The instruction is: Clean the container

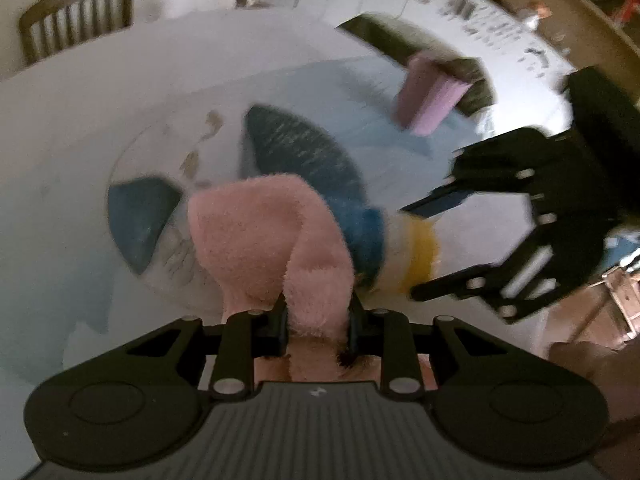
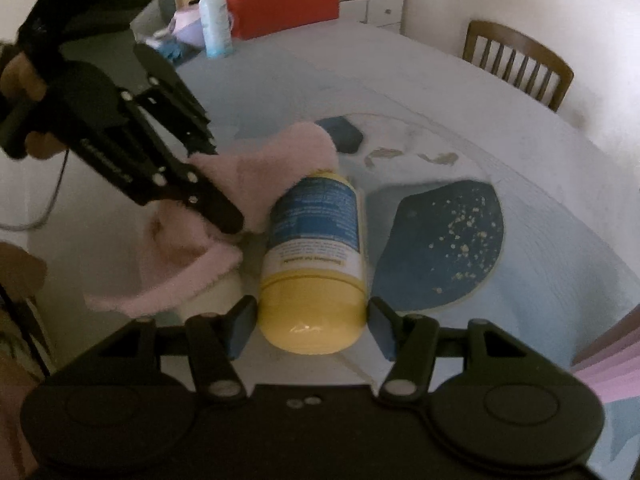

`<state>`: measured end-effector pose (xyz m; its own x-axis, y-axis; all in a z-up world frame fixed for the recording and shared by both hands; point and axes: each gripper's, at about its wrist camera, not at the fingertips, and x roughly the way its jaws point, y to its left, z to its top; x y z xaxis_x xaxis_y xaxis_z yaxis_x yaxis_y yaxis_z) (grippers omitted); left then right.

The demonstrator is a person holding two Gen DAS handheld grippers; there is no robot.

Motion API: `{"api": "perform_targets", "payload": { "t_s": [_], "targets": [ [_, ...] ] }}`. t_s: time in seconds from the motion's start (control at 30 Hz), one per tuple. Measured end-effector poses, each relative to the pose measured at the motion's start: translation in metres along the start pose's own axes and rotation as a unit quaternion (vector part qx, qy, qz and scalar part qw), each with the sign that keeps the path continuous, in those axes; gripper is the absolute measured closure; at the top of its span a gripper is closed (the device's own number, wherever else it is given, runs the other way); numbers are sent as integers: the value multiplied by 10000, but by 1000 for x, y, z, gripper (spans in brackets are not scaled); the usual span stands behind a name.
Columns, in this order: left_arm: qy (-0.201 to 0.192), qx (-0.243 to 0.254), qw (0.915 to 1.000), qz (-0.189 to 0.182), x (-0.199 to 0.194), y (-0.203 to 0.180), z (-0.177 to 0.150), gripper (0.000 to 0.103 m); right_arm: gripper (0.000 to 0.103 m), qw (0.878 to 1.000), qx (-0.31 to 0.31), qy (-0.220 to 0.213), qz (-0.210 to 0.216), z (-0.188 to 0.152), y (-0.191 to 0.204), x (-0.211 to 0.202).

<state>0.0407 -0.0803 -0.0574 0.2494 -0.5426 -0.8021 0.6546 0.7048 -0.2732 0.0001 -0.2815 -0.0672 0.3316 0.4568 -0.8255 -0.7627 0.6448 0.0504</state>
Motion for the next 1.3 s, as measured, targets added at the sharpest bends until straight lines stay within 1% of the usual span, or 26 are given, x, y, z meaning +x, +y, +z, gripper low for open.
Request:
{"api": "perform_targets", "payload": {
  "t_s": [0.07, 0.13, 0.2, 0.3, 0.37, 0.5, 0.67, 0.83, 0.97, 1.03, 1.13, 1.23, 1.3],
  "targets": [
    [-128, 190, 9989, -409, -11, -9, 3, 77, 43, 10000, 8, 30, 68, -2, 0, 0],
    [-133, 491, 9969, -592, -13, -23, 4, 77, 43, 9999, 3, 74, 97, -3, 0, 1],
    [-32, 764, 9955, -567, -6, -37, 6, 77, 43, 9999, 26, 67, 147, -4, 0, 1],
    [62, 874, 9947, -536, 8, -44, 7, 77, 43, 9998, 32, 65, 181, -2, 1, 1],
    [70, 810, 9953, -525, 14, -43, 7, 77, 43, 9998, -11, 68, 207, -2, 3, 0],
    [75, 555, 9968, -567, 20, -30, 9, 77, 43, 9999, -87, 72, 74, -2, 7, 1],
    [248, 499, 9981, -263, 25, -17, 2, 77, 43, 9999, -119, 77, -7, -1, 7, 1],
    [357, 126, 9992, -88, 30, 2, -6, 77, 43, 9997, -206, 96, -70, -1, 8, 1],
    [414, 133, 9990, 67, 26, 3, -6, 77, 43, 9990, -384, 134, -175, 1, 10, 2],
    [365, 168, 9992, 75, 16, 4, -4, 77, 43, 9979, -569, 172, -254, 1, 14, 3],
    [149, 208, 9997, -41, -5, 4, 3, 77, 43, 9955, -846, 208, -379, 2, 19, 4],
    [10, 293, 9996, -49, -21, 3, 11, 77, 43, 9930, -1060, 229, -474, 3, 23, 6],
    [-80, 357, 9991, -217, -29, -1, 18, 77, 43, 9919, -1154, 224, -488, 4, 25, 7]
  ]
}}
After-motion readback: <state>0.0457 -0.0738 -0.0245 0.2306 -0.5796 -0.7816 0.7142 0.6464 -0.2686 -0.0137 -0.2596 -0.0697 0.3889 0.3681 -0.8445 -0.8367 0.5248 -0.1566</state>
